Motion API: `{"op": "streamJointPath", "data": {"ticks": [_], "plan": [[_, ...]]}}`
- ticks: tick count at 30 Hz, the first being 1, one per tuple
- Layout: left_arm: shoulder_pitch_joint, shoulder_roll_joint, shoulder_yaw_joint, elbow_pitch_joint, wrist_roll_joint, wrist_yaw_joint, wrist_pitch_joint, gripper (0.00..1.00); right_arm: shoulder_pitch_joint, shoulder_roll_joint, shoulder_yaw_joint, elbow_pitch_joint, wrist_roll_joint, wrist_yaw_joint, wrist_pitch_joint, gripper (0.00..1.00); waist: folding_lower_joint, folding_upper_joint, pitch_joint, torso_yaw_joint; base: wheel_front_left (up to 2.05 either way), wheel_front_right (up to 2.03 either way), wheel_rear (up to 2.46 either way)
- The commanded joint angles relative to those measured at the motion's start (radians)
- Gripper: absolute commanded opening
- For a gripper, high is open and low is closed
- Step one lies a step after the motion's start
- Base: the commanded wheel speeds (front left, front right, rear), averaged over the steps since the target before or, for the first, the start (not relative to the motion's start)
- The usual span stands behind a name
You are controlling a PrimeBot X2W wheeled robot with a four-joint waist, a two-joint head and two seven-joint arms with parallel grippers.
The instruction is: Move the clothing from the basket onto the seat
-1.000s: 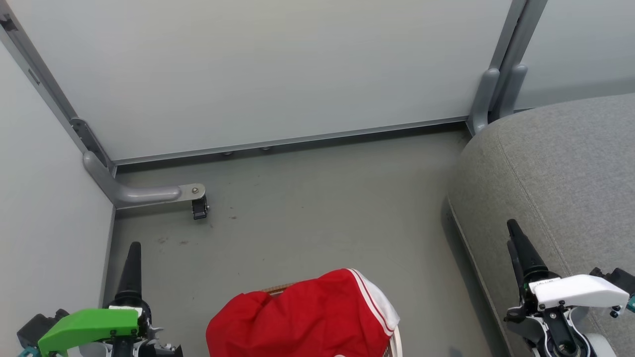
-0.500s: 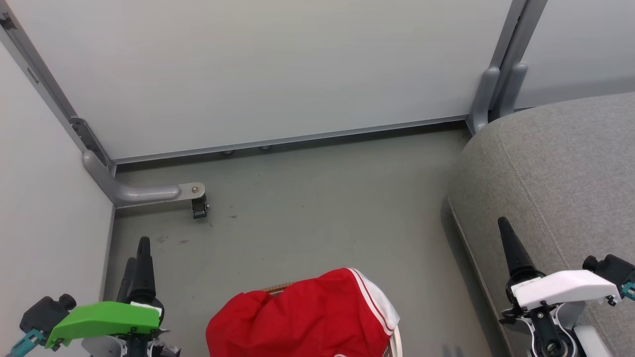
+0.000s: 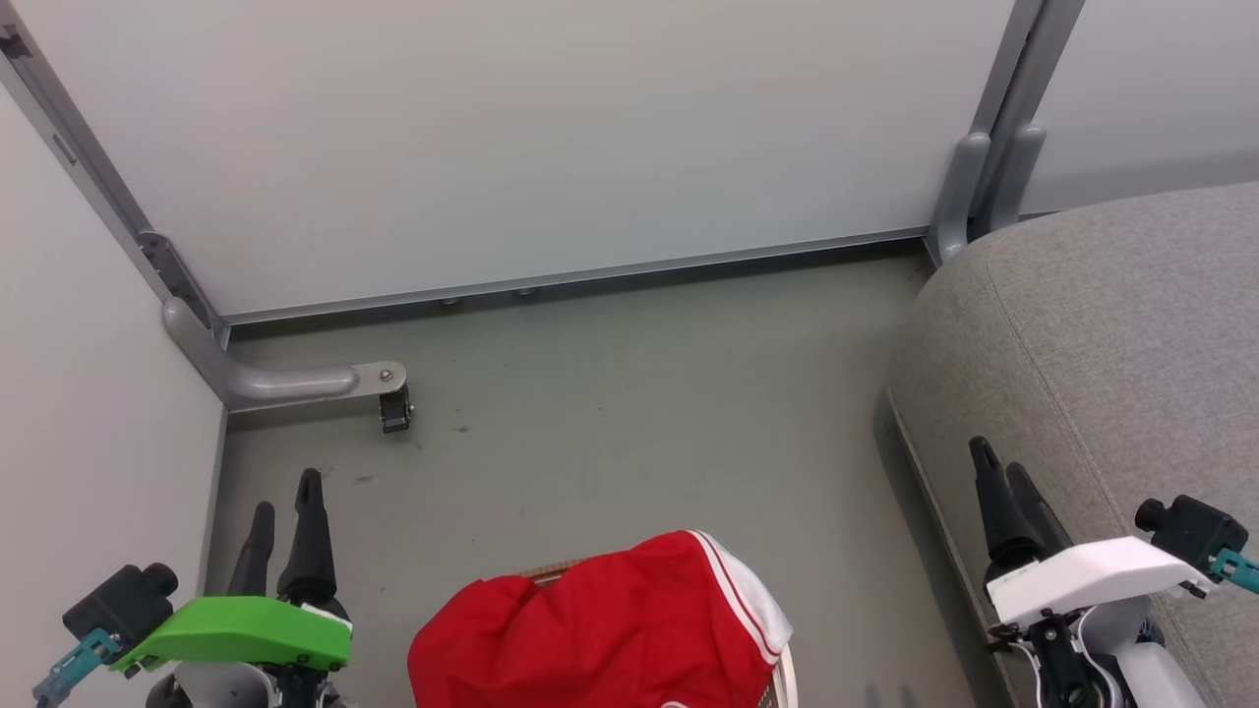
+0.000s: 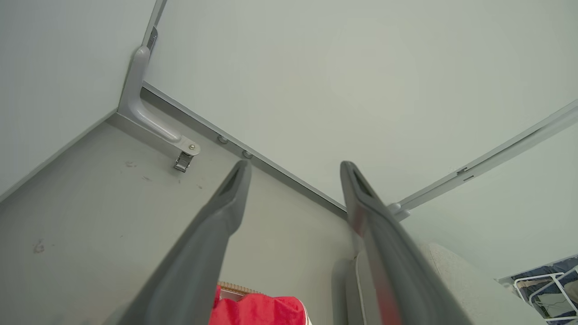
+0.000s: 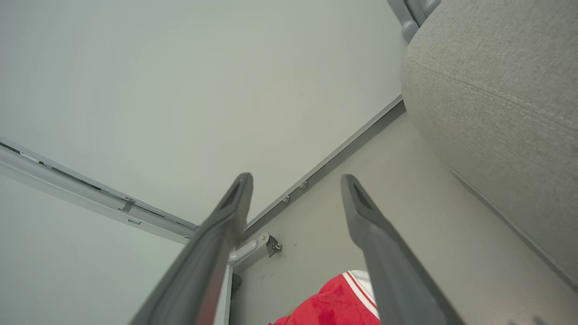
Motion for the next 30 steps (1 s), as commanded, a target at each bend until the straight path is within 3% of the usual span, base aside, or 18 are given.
{"op": "streamJointPath", "data": {"ticks": [1,30], "plan": [[-0.012,0.014,-0.005,-0.008,0.042,-0.003,-0.010,1.00,-0.019,-0.010,0.003,-0.004,-0.037,0.000,-0.011,1.00,0.0000,0.0000,0.001,0.000,0.00,0.00,0.00],[0.013,0.014,-0.010,-0.003,0.420,0.012,-0.091,1.00,-0.025,-0.006,0.023,0.025,-0.388,0.001,-0.093,1.00,0.0000,0.0000,0.009,-0.004,0.00,0.00,0.00]]}}
